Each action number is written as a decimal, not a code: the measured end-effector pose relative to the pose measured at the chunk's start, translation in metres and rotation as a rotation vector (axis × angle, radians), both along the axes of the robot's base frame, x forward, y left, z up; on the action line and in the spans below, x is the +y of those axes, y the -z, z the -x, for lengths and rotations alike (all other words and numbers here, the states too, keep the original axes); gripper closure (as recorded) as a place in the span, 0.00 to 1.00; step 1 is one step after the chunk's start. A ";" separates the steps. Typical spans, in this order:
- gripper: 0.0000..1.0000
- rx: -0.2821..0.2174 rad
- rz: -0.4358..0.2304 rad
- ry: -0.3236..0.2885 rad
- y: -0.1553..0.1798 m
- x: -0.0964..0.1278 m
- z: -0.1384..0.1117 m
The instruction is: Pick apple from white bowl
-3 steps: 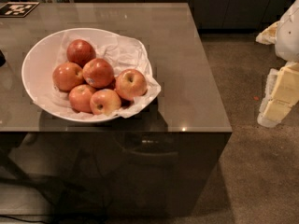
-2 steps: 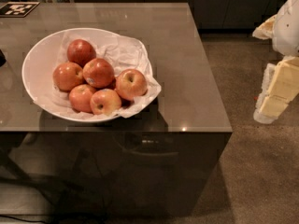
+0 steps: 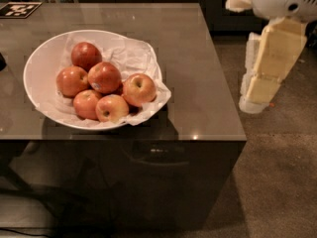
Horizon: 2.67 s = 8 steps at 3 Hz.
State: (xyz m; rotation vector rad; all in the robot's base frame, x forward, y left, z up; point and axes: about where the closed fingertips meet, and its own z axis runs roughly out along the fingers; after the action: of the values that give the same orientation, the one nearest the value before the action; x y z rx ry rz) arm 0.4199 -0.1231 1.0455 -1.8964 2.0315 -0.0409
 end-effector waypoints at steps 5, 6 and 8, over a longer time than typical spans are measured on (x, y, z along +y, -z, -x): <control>0.00 -0.048 -0.105 -0.249 -0.050 0.155 0.007; 0.00 0.023 -0.111 -0.261 -0.028 0.173 -0.020; 0.00 -0.005 -0.200 -0.255 -0.026 0.196 -0.056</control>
Offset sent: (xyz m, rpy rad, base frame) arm -0.0139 0.0361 0.0201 -0.0221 -0.0434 0.1027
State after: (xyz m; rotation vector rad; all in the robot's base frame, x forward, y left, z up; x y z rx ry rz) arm 0.4759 0.0725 1.0711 -2.0052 1.7040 0.2140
